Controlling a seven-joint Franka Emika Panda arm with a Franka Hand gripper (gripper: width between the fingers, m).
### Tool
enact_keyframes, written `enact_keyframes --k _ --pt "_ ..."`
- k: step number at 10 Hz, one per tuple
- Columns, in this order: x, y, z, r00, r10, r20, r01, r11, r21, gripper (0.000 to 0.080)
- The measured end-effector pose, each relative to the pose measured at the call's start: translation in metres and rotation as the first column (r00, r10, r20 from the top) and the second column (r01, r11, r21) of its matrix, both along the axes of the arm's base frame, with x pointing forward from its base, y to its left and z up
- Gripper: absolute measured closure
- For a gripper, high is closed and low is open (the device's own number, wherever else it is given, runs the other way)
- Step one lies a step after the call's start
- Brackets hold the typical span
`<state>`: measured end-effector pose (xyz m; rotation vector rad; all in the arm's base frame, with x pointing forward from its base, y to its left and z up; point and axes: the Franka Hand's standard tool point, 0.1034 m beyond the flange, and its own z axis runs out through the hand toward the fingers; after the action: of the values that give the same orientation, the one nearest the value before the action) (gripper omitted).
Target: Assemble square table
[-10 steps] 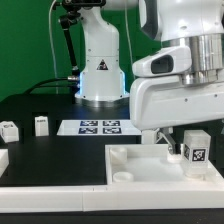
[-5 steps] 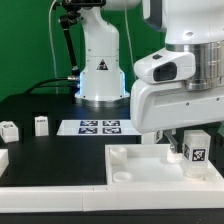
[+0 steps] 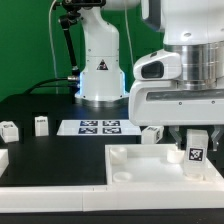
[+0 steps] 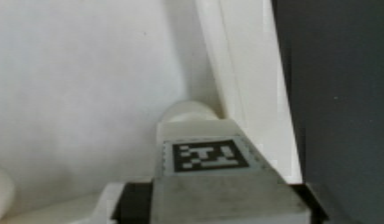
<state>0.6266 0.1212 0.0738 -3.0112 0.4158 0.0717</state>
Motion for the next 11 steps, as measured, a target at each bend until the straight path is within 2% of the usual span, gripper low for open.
enact_keyframes --k 2,4,5,7,8,9,10,11 --pt "-0.0017 0.0007 -0.002 0.949 -0.313 -0.037 0.313 0.95 -0.017 0.0503" --pt "-0.0003 -0.0008 -0.0026 0.786 -0.611 -0.097 0.614 0.789 0.004 0.0506" --pt "-0.0002 0.0007 -0.0029 0.688 -0.715 -0.125 0.721 0.693 0.003 0.0506" --pt "0.0022 -0.0016 -0.0027 0.598 -0.788 -0.147 0.797 0.604 0.008 0.0506" --pt "0.0019 -0.0006 -0.0028 0.612 -0.778 -0.144 0.787 0.617 0.009 0.0506" --pt "0.0019 -0.0006 -0.0029 0.629 -0.764 -0.142 0.773 0.634 0.013 0.0428" --pt "0.0033 -0.0021 -0.0018 0.695 -0.708 -0.124 0.715 0.698 0.024 0.0242" --pt "0.0065 -0.0037 0.0006 0.811 -0.578 -0.088 0.583 0.811 0.047 0.0242"
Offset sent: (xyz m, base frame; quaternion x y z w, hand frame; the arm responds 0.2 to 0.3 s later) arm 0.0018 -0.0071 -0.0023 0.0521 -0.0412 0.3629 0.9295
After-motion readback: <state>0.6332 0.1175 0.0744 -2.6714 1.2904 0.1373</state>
